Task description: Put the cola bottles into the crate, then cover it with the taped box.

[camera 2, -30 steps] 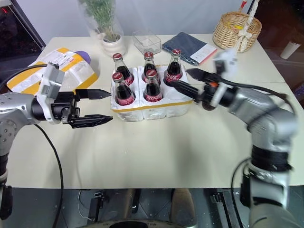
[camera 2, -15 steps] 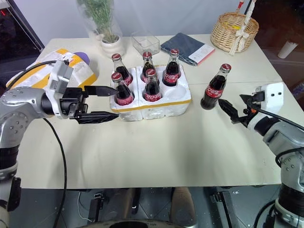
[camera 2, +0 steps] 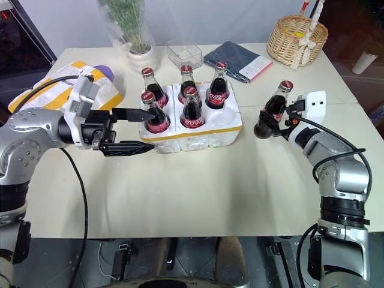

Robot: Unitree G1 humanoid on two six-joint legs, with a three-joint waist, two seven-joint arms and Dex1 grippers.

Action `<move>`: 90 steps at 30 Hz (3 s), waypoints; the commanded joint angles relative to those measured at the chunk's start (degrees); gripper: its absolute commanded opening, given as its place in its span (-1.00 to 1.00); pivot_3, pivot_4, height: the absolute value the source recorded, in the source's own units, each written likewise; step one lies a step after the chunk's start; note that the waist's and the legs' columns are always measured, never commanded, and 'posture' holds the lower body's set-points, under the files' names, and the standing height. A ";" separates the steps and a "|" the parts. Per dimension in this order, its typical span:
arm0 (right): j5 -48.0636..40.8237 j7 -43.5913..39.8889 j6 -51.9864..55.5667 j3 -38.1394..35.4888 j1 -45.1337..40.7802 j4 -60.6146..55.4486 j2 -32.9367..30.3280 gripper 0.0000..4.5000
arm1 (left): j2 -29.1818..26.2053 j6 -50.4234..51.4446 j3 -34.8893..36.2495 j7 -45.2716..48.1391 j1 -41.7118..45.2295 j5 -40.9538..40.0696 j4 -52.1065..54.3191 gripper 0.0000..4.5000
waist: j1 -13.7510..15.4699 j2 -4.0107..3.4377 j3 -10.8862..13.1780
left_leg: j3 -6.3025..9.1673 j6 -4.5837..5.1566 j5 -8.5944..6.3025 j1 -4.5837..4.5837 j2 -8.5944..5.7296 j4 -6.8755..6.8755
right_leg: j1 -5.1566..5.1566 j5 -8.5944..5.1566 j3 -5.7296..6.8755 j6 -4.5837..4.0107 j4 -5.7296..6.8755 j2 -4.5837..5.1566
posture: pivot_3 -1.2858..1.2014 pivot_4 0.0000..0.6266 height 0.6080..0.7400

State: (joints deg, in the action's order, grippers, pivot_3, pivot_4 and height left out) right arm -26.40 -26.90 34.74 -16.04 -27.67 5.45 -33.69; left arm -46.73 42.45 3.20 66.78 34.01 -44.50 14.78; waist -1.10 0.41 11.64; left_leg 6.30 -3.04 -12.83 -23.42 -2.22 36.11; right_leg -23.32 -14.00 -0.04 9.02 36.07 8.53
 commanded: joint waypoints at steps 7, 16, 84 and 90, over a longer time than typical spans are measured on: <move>0.95 -2.94 -4.87 1.07 -4.65 4.50 1.68 0.88 | -0.37 0.54 1.53 -0.90 0.33 -1.18 2.70 1.00 | 0.04 0.00 0.00 | 0.01 0.00 0.00 0.00 0.00 -0.02 | -0.01 0.00 0.00 0.00 0.00 -0.01 | 0.03 -0.52 0.96; 0.18 -3.92 -4.72 0.53 -3.91 -2.86 0.74 0.17 | -0.05 -0.20 1.29 -1.00 0.83 -0.62 1.90 1.00 | -0.17 -0.02 0.01 | 0.01 0.00 0.00 0.00 0.00 -0.06 | -0.05 0.00 0.00 0.00 0.02 -0.02 | 0.03 -0.52 0.96; -17.43 -36.47 11.98 -12.18 3.97 -16.31 -25.08 0.98 | -17.48 -19.25 19.84 -37.41 -41.22 53.31 -11.78 1.00 | -0.05 0.02 0.02 | -0.17 0.04 -0.05 -0.01 0.06 -0.11 | -0.10 -0.15 -0.06 -0.23 -0.09 0.04 | 0.03 -0.52 0.96; -18.39 -35.96 11.12 -11.28 1.39 -14.38 -25.12 0.98 | -13.37 -29.58 8.26 -48.77 -26.90 60.97 -31.54 1.00 | 0.69 0.06 0.02 | -0.11 0.03 -0.04 -0.05 0.03 -0.08 | -0.11 -0.06 0.00 -0.06 -0.08 0.05 | 0.03 -0.52 0.96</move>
State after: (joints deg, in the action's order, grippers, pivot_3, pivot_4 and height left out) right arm -43.31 -63.14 46.41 -25.82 -24.85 -8.31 -57.82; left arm -59.66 15.90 12.23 20.84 5.53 14.18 -14.20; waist -0.41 0.47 11.65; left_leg 6.19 -3.01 -12.87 -23.48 -2.20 36.02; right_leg -23.45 -14.06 -0.03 8.96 36.01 8.57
